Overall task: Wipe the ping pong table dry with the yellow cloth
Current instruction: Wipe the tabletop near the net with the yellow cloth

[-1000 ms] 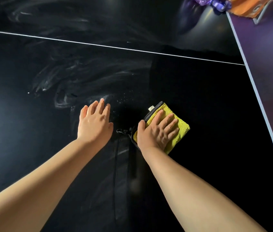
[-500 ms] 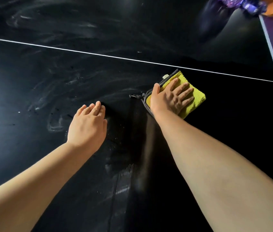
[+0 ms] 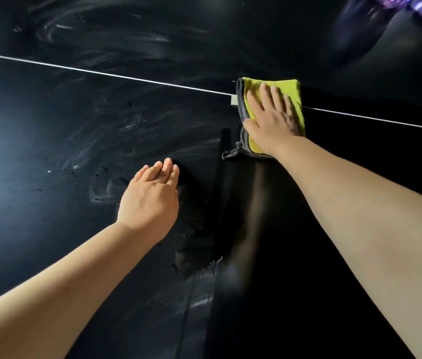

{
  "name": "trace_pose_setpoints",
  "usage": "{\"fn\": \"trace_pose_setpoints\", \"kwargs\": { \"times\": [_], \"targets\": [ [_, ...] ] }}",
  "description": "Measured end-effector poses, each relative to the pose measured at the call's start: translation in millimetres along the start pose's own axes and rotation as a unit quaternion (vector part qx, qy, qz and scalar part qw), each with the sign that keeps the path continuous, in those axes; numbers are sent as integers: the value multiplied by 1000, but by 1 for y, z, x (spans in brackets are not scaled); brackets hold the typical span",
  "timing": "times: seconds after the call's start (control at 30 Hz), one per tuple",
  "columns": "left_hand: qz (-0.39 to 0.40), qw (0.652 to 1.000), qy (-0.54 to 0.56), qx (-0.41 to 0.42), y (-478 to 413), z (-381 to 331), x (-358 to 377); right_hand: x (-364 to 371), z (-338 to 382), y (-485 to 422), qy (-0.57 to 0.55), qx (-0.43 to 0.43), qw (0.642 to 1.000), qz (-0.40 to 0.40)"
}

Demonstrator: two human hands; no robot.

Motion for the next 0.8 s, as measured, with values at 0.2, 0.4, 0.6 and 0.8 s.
{"fn": "trace_pose_setpoints", "kwargs": {
  "times": [0.2, 0.4, 0.6, 0.8],
  "targets": [
    [39, 999, -1, -17, -2, 2, -1, 13, 37, 79, 28, -142, 989, -1],
    [58, 998, 29, -10, 9, 6, -12, 31, 52, 179, 56, -210, 976, -2],
    [21, 998, 49, -14, 92, -7, -12, 48, 55, 277, 72, -238, 969, -13],
    [43, 998, 40, -10, 174, -5, 1, 61, 60, 379, 56, -210, 976, -18]
  ]
}}
Point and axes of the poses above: each hand's wrist, its own y-axis away from the middle knuckle, its own x-axis out of the palm, z = x × y, the point moved 9 cm from there along -y, towards the middle knuckle, and after that the axes turned 15 degrees about x, right-handed, at the moved point
